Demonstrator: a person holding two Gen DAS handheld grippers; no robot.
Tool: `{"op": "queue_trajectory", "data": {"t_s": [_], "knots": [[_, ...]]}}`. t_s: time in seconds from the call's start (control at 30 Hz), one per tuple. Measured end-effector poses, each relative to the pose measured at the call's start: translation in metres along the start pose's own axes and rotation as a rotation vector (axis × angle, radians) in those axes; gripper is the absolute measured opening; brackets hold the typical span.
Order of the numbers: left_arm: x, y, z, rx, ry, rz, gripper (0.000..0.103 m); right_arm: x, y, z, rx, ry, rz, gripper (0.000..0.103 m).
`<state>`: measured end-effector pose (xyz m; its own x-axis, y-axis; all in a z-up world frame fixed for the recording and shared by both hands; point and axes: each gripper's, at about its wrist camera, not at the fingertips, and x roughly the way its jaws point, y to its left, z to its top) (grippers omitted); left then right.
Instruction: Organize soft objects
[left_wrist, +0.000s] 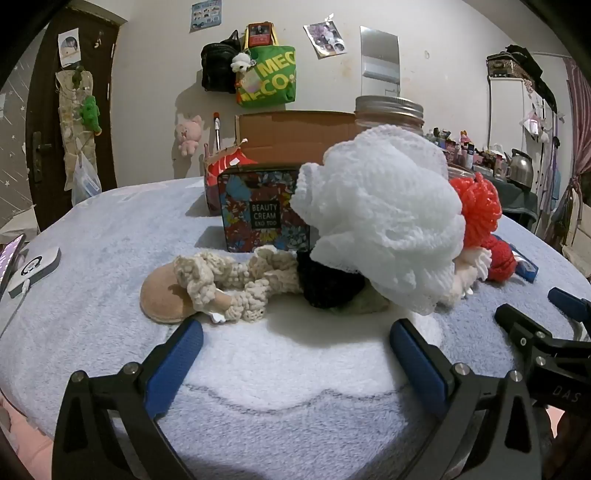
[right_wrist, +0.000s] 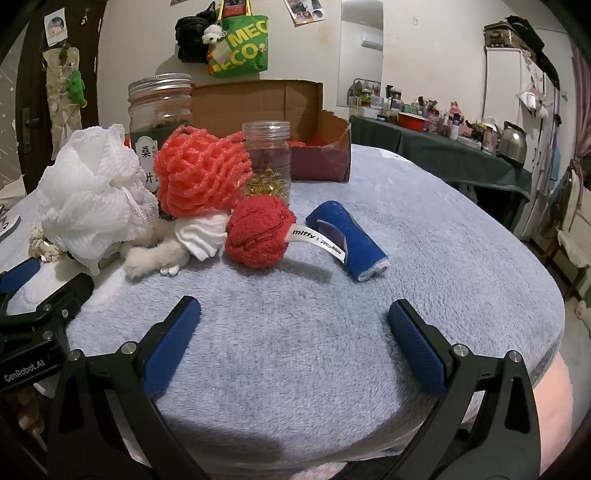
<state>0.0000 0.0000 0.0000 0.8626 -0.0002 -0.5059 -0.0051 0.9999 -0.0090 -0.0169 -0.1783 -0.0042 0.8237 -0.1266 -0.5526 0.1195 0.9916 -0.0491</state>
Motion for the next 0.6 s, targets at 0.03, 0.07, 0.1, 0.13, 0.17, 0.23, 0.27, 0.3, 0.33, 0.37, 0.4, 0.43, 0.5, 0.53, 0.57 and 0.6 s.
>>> {"op": "queue_trajectory", "data": {"t_s": [0.03, 0.07, 0.1, 0.13, 0.17, 0.23, 0.27, 0.3, 0.33, 0.37, 0.4, 0.43, 0.5, 0.53, 0.57, 0.6], "knots": [[0.0001, 0.0, 0.0, 0.001, 0.002, 0.0, 0.103, 0.0001, 0.0, 0.0, 0.0, 0.001, 0.0, 0.103], [0.0001, 0.0, 0.0, 0.001, 0.002, 0.0, 0.103, 0.0002, 0.0001, 0.0, 0.0, 0.002, 0.0, 0.103], [0.0, 0.0, 0.0, 0.001, 0.002, 0.0, 0.103, 0.0002, 0.0001, 0.0, 0.001, 0.003, 0.0, 0.103], [0.0, 0.0, 0.0, 0.001, 0.002, 0.0, 0.103, 0.0003, 0.0001, 0.0, 0.001, 0.003, 0.0, 0.103], [-0.0001, 0.0, -0.0001, 0.001, 0.002, 0.0, 0.103, 0.0003, 0.0002, 0.0, 0.001, 0.002, 0.0, 0.103], [-0.0005, 0.0, -0.0002, 0.0, 0.002, -0.001, 0.103, 0.0004, 0.0003, 0.0001, 0.001, 0.003, 0.0, 0.103], [-0.0007, 0.0, -0.0003, 0.0, 0.001, -0.001, 0.103, 0.0005, 0.0004, 0.0, 0.001, 0.003, 0.0, 0.103], [0.0001, 0.0, 0.0, 0.0, 0.004, 0.0, 0.103, 0.0005, 0.0004, 0.0, 0.0, 0.003, 0.0, 0.103], [0.0001, 0.0, 0.0, 0.0, 0.003, 0.0, 0.103, 0.0005, 0.0004, 0.0, 0.001, 0.003, 0.0, 0.103], [0.0, -0.0001, 0.0, 0.0, 0.003, 0.0, 0.103, 0.0005, 0.0004, 0.0001, 0.001, 0.003, 0.0, 0.103], [-0.0001, -0.0001, 0.0, 0.0, 0.003, 0.0, 0.103, 0.0004, 0.0004, 0.0, 0.0, 0.003, 0.0, 0.103], [-0.0003, -0.0002, -0.0001, -0.001, 0.003, 0.0, 0.103, 0.0004, 0.0005, 0.0, 0.0, 0.003, 0.0, 0.103], [0.0001, 0.0, 0.0, 0.0, 0.005, 0.0, 0.103, 0.0004, 0.0005, 0.0001, 0.0, 0.003, 0.0, 0.103], [0.0001, 0.0, 0.0, 0.0, 0.004, 0.0, 0.103, 0.0004, 0.0005, 0.0001, 0.0, 0.003, 0.0, 0.103], [0.0001, 0.0, 0.0, 0.0, 0.005, 0.0, 0.103, 0.0004, 0.0005, 0.0, 0.0, 0.002, 0.0, 0.103], [0.0001, 0.0, 0.0, 0.0, 0.005, 0.0, 0.103, 0.0003, 0.0006, 0.0, 0.0, 0.002, 0.0, 0.103]]}}
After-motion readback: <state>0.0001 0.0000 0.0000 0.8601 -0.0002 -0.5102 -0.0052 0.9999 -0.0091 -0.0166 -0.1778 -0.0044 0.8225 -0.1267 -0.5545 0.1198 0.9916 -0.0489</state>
